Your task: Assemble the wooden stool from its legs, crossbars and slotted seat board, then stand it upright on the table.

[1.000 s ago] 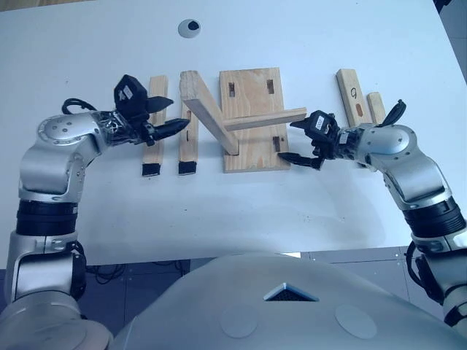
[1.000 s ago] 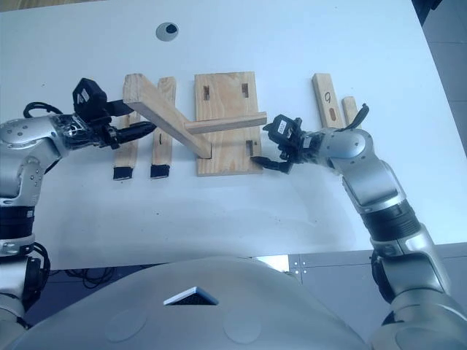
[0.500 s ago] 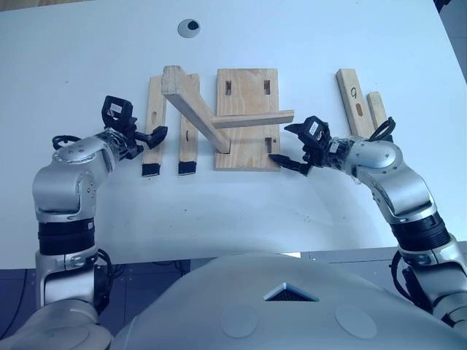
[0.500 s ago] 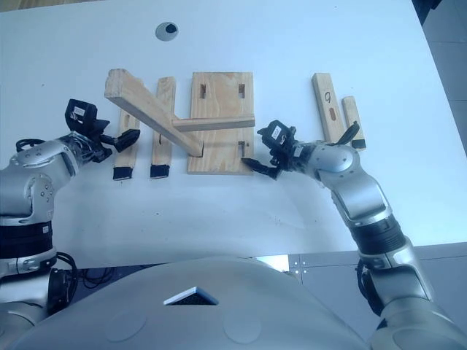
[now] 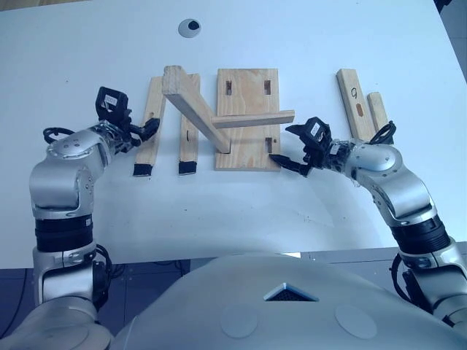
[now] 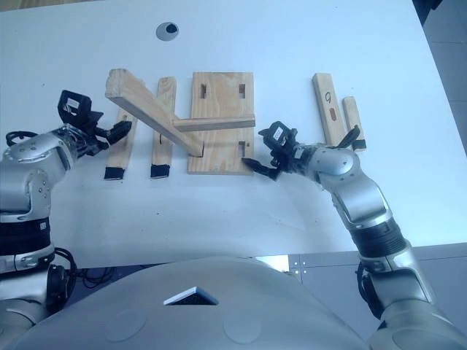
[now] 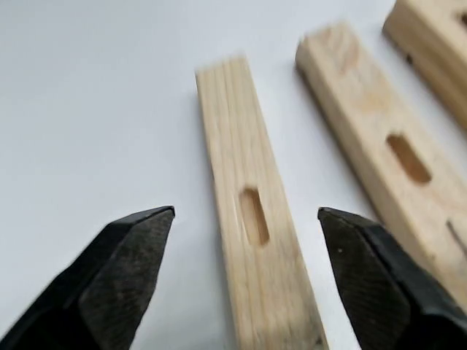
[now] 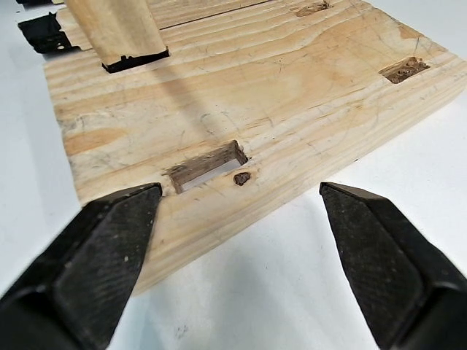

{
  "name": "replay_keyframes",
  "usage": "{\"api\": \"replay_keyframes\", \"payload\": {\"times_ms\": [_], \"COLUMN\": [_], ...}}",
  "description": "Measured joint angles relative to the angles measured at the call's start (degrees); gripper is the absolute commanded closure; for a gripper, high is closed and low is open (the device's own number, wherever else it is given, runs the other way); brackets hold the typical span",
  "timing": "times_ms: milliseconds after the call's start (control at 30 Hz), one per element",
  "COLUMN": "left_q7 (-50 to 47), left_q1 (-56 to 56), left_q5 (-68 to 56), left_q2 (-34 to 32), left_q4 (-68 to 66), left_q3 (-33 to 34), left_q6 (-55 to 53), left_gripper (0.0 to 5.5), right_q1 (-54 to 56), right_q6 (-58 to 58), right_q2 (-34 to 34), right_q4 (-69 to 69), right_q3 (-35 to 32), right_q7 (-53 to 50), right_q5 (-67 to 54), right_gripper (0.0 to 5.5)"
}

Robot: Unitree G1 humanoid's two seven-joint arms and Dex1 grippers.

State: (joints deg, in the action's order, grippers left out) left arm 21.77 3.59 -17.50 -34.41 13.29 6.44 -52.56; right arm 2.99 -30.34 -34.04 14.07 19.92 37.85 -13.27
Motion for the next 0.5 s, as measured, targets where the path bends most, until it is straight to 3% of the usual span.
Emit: {"api": "replay_keyframes", "payload": {"times_ms": [33,167,367,500], "left_q7": [0.0,0.0,-1.0,-3.1], "left_q1": [-0.1,0.0,0.7,0.8], "left_q5": [0.1,0.2,-3.9,-5.0], "left_q2": [0.0,0.3,5.9,10.3], "left_q4": [0.0,0.7,6.9,11.0], "left_q3": [0.0,0.5,1.5,-1.4], "left_q6": [0.0,-0.9,-4.1,-6.2], "left_gripper": [1.06,1.03,1.03,1.03], "right_q1": [0.0,0.0,-0.1,-0.2], "right_q6": [0.0,0.0,0.2,0.3], "right_q2": [0.0,0.0,0.0,0.0], "right_q4": [0.0,0.0,0.0,0.0], "right_q3": [0.0,0.0,0.0,0.0], "right_q7": [0.0,-0.1,-0.1,-0.2], "right_q5": [0.0,0.0,0.0,-0.1], "right_gripper": [1.51,1.51,1.51,1.51]}}
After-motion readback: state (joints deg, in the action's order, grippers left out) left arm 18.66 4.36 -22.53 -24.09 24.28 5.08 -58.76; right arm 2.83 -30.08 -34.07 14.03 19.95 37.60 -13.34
